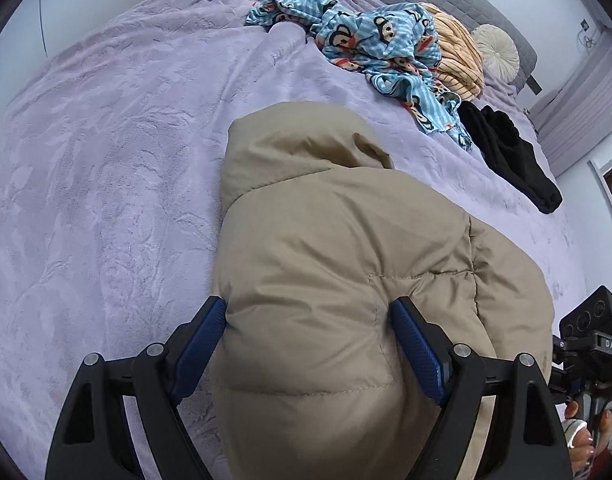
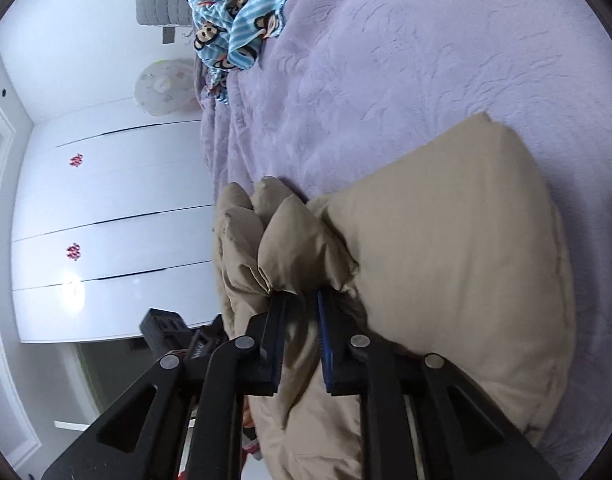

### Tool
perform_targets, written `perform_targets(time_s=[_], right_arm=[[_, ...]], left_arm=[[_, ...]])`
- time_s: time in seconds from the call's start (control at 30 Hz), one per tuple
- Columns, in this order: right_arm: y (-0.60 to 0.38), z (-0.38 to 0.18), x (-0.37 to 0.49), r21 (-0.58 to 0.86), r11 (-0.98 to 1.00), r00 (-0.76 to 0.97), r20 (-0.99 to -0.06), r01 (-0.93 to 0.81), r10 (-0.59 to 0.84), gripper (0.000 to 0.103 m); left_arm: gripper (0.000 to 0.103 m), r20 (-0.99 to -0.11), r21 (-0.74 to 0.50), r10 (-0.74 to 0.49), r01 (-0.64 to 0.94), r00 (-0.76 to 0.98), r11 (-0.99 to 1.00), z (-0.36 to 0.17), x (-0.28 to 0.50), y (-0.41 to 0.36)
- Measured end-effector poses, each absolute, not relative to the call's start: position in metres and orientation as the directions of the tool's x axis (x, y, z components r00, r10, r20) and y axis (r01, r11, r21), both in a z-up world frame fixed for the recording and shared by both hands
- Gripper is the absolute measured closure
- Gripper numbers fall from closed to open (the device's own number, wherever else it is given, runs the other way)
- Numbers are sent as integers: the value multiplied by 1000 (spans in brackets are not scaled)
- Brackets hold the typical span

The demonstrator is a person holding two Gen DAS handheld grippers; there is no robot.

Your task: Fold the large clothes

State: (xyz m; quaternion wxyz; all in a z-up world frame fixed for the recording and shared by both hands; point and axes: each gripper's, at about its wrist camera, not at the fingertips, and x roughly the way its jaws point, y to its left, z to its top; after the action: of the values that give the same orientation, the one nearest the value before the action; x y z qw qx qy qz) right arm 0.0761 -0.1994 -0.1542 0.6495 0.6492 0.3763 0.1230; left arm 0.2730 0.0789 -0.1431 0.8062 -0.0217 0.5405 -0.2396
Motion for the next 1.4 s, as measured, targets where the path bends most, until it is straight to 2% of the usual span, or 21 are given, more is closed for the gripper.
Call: perform_targets(time_s=[0.07,0.1,0.17,0.23,0.33,0.4,0.47,0.57,0.63,0.73,0.97,1.13,1.23,1.4], right_arm=[[-196,-147,81,932,184,667,-354,314,655,87],[-193,-141,81,909,259,641,-413,325,647,96],[-187,-137,75,820,430,561,-572,378,598,102],[-183,-143,61,736,533,513,-675,417,531,103],[-187,-157,40,753,464,532,-658,467,533,103],[-188,-147,32,740,467,544,-673,485,501,103],[-181,-125,20,702,523,536,-710,484,458,103],[-154,-87,-1,685,605,551,-712,406,435,103],[-128,-74,-10,614,701,514,-759,362,399,103],[-97,-89,-11,486,800,403,-850,352,339,103],[-97,-117,-16,492,762,376,-859,421,347,103],[-94,-126,-12,486,755,368,-865,440,342,103],[-92,-130,-9,473,757,348,-874,451,338,103],[-88,-131,-8,434,773,310,-896,462,318,103]], left_arm=[[17,-864,-233,-377,399,334,887,-136,263,68],[17,-865,-199,-364,428,347,882,-133,255,61],[17,-863,-120,-333,486,381,866,-130,238,44],[17,-858,-85,-331,527,392,845,-130,226,32],[17,-860,-37,-306,549,408,835,-132,220,23],[17,-863,-42,-305,544,402,838,-131,222,25],[17,-864,-52,-308,539,398,841,-131,224,28],[17,-863,-53,-309,536,400,843,-133,224,28],[17,-863,-51,-307,536,401,843,-133,224,28],[17,-872,-60,-302,528,386,847,-127,227,31],[17,-846,-133,-398,581,356,803,-83,185,84],[17,-897,-100,-337,612,285,784,-113,135,102],[15,-908,-154,-341,563,242,812,-128,126,104],[15,-919,-144,-314,535,241,833,-131,122,101]])
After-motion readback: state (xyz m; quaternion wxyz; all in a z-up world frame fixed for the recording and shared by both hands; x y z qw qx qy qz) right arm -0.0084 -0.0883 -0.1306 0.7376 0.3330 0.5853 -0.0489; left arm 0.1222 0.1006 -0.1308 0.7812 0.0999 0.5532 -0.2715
